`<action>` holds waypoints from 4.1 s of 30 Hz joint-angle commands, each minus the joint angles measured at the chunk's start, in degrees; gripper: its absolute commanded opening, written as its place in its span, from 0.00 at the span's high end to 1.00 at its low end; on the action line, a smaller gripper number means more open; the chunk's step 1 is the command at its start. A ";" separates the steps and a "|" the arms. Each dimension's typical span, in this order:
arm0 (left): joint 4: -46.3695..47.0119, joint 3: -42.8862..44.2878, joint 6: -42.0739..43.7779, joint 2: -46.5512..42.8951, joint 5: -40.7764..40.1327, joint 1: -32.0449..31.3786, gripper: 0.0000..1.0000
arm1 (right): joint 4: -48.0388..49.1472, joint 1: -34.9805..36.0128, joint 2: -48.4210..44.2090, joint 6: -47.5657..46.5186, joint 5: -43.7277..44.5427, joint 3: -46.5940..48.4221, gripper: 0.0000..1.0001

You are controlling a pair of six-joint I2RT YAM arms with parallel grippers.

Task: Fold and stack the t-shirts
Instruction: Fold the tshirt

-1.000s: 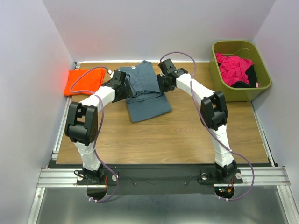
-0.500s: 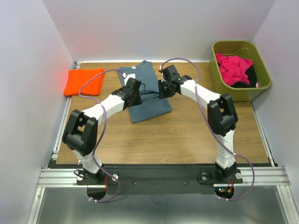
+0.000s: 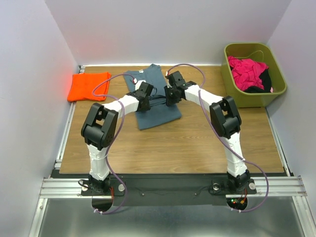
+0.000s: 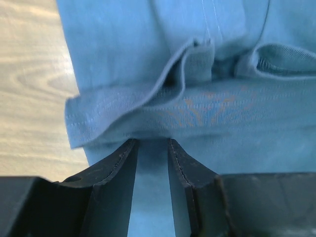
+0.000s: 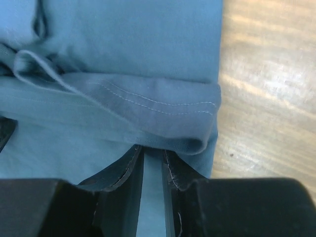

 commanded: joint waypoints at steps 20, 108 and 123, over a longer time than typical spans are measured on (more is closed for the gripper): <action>1.11 17.84 4.60 2.80 -3.28 7.25 0.37 | 3.53 -5.20 5.82 5.55 -9.07 20.83 0.55; 3.84 -36.07 -5.51 -22.77 35.24 7.51 0.61 | 20.85 -17.61 -24.57 13.56 -45.93 -55.56 0.74; -5.91 -22.62 -7.88 -30.88 17.41 9.09 0.34 | 19.01 -11.46 -19.41 13.91 -35.84 -28.67 0.61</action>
